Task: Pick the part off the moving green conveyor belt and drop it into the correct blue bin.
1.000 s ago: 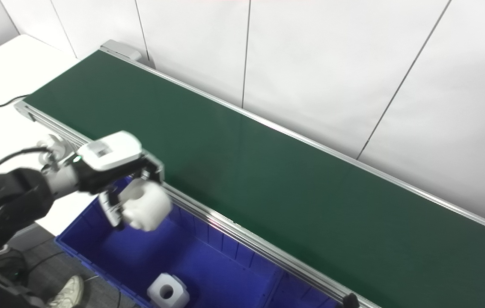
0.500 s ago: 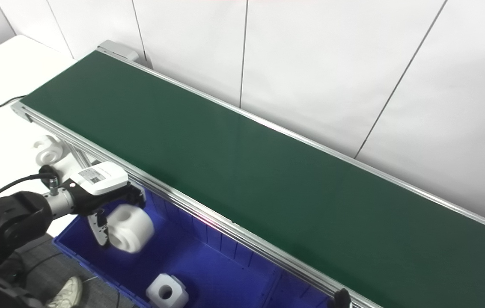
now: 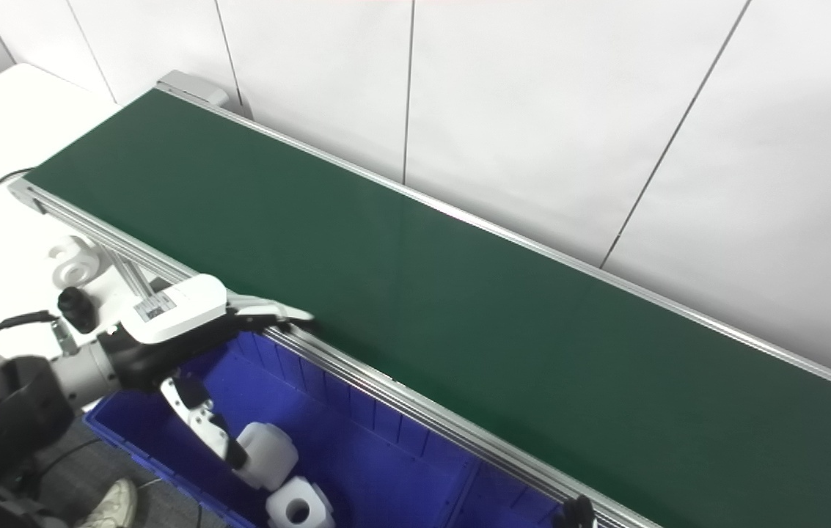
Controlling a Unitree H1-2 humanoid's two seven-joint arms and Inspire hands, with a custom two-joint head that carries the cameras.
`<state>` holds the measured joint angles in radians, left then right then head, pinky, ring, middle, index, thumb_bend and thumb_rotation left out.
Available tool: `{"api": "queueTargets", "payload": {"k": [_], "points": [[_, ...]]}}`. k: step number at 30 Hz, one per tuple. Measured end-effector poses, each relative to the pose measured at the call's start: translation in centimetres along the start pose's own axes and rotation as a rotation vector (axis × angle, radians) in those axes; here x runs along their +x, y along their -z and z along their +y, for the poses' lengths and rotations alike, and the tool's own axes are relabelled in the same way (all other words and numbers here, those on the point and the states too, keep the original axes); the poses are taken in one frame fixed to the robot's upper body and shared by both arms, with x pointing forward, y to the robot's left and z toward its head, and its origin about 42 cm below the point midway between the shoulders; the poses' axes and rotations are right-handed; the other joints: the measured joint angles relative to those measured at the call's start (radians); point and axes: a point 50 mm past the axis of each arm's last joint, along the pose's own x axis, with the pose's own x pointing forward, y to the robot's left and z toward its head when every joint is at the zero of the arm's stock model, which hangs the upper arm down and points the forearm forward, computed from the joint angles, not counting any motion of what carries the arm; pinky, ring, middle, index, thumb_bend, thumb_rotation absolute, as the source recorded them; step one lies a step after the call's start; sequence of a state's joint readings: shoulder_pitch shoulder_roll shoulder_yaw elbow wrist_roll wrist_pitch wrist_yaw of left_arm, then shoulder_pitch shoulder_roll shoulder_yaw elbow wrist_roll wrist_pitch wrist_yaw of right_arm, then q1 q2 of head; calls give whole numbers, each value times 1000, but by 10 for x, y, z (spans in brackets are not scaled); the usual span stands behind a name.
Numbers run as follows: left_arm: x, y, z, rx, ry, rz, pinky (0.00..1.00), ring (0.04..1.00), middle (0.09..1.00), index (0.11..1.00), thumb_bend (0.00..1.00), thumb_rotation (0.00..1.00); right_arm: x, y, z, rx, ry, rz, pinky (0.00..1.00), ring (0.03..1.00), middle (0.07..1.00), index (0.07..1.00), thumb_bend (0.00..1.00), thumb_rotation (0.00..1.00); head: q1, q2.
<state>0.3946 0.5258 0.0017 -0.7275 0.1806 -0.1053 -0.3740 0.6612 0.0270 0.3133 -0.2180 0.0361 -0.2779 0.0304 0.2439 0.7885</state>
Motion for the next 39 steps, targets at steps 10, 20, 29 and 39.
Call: {"api": "queueTargets", "payload": {"k": [10, 20, 29, 39], "points": [[18, -48, -70, -669, -303, -83, 849, 875, 956, 983, 831, 860, 1, 0, 16, -63, -11, -2, 848, 902, 918, 1000, 746, 848, -356, 48], [8, 39, -153, -618, -258, 325, 1000, 1000, 1000, 1000, 703, 975, 3, 1, 18, -142, 22, -4, 864, 903, 912, 1000, 812, 814, -721, 86], [18, 71, -158, -548, -99, 285, 994, 1000, 1000, 1000, 846, 845, 3, 2, 16, -162, 52, 20, 886, 921, 922, 1000, 811, 834, -683, 124], [29, 45, -166, -600, -86, 236, 974, 997, 1000, 1000, 917, 824, 3, -1, 16, -169, 48, 69, 875, 914, 924, 1000, 801, 846, -568, 169]]}}
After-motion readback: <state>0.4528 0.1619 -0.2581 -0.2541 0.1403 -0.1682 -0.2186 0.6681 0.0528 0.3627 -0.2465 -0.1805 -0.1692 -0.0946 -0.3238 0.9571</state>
